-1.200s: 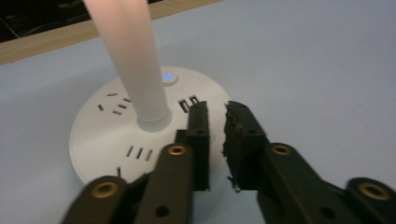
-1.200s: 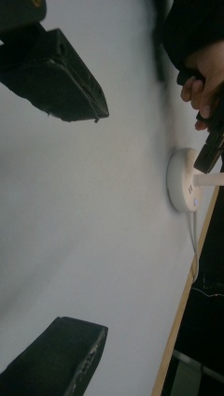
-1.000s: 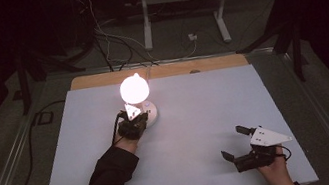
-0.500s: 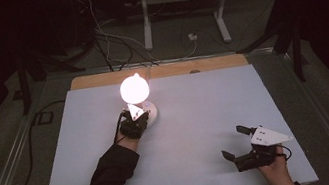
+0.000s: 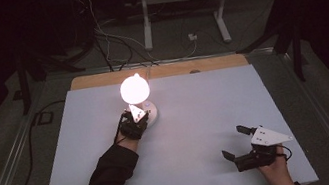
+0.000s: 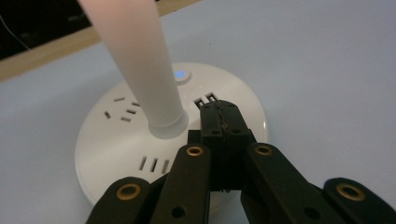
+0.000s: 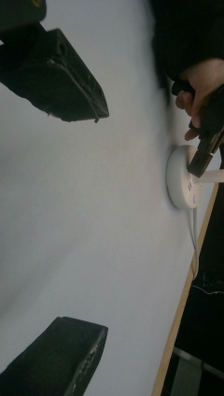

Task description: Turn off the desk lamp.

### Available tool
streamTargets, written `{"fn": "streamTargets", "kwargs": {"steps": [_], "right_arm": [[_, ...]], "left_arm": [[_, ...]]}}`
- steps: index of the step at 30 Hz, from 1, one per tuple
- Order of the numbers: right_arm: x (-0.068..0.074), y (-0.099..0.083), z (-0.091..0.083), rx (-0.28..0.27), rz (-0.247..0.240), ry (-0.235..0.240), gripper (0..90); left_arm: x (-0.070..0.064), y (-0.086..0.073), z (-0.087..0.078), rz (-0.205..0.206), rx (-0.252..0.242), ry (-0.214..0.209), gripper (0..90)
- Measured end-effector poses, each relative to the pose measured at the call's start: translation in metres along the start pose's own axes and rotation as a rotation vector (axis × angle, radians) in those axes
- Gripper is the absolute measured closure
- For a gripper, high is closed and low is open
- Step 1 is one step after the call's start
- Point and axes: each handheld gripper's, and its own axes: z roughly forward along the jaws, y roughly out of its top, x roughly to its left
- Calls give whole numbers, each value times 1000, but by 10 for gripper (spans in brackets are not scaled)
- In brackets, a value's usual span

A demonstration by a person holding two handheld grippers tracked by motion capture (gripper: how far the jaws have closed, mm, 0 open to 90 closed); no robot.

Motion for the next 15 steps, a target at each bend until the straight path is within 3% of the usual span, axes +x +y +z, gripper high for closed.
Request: {"fn": "streamTargets", "kwargs": {"steps": [4, 9, 15], "right_arm": [[0, 0, 0, -2, 1, 3, 0], [0, 0, -1, -3, 7, 4, 0], [0, 0, -1, -5, 4, 4, 0]], "left_arm": [[2, 3, -4, -23, -4, -26, 900], [-1, 7, -7, 1, -18, -31, 900], [3, 10, -11, -8, -35, -28, 900]]}}
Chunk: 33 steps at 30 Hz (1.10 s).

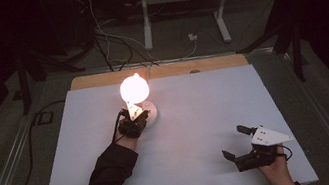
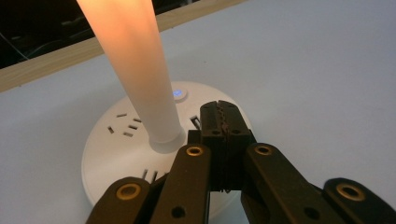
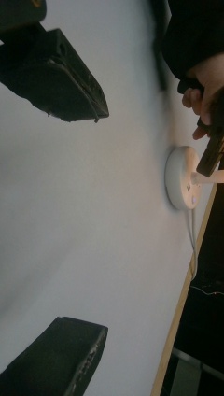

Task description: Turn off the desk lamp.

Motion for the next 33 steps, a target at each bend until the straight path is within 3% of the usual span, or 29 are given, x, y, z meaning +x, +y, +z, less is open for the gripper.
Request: {"fn": "streamTargets", "kwargs": {"steps": [14, 33], "right_arm": [[0, 0, 0, 1, 3, 2, 0], [1, 0, 1, 5, -6, 3, 0]], "left_arm": [[0, -3, 4, -5, 3, -16, 900], [-2, -10, 11, 28, 25, -13, 900]]}}
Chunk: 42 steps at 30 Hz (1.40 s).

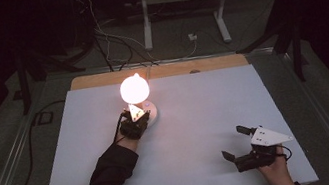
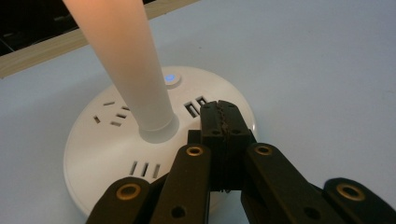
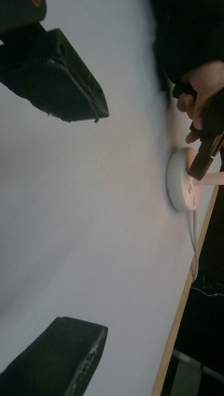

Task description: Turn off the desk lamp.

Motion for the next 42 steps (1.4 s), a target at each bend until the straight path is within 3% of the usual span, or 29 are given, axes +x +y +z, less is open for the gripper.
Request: {"fn": "streamTargets", "kwargs": {"steps": [9, 16, 29, 42], "right_arm": [[0, 0, 0, 3, 0, 0, 0], [-1, 0, 0, 0, 3, 1, 0], [0, 0, 0, 1, 3, 3, 0], [0, 0, 0, -1, 1, 4, 0]], "left_arm": [[-2, -1, 1, 20, -5, 7, 900], [3, 5, -5, -16, -19, -12, 900], [4, 11, -11, -21, -45, -17, 900], [4, 6, -6, -14, -30, -20, 900]]}}
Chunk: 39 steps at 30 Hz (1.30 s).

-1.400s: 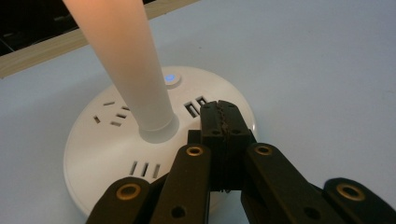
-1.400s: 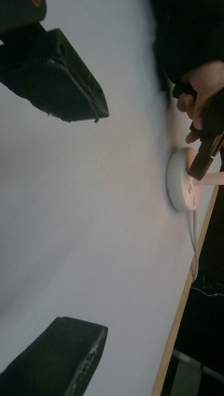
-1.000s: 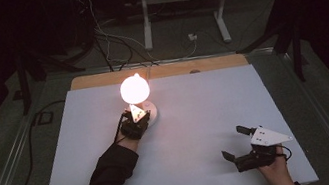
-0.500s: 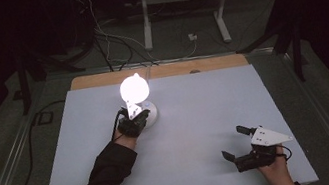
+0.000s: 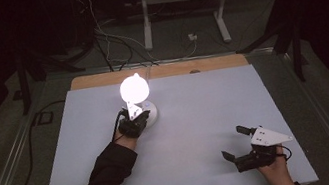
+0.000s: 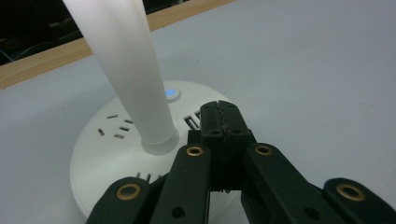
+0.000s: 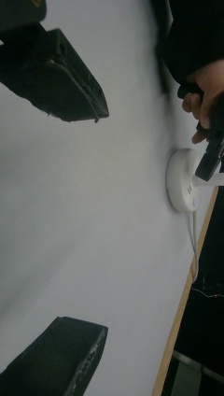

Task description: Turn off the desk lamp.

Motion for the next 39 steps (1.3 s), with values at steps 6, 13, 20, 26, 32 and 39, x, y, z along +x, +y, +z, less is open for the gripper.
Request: {"fn": "streamTargets", "kwargs": {"steps": [6, 13, 20, 26, 32, 39], "right_arm": [[0, 0, 0, 1, 0, 1, 0], [0, 0, 0, -1, 2, 0, 0], [0, 0, -1, -2, 2, -1, 0], [0, 0, -1, -2, 2, -2, 0], [0, 0, -1, -2, 2, -1, 0], [0, 0, 0, -2, 2, 0, 0]], "left_arm": [[-1, -3, 3, 3, 11, -2, 900], [0, -7, 6, 9, 22, 4, 900], [-3, -10, 7, 33, 10, 12, 900], [-4, -9, 8, 42, 13, 21, 900], [-1, -1, -1, 9, -8, -9, 900], [-1, 10, -13, -19, -23, -87, 900]]}}
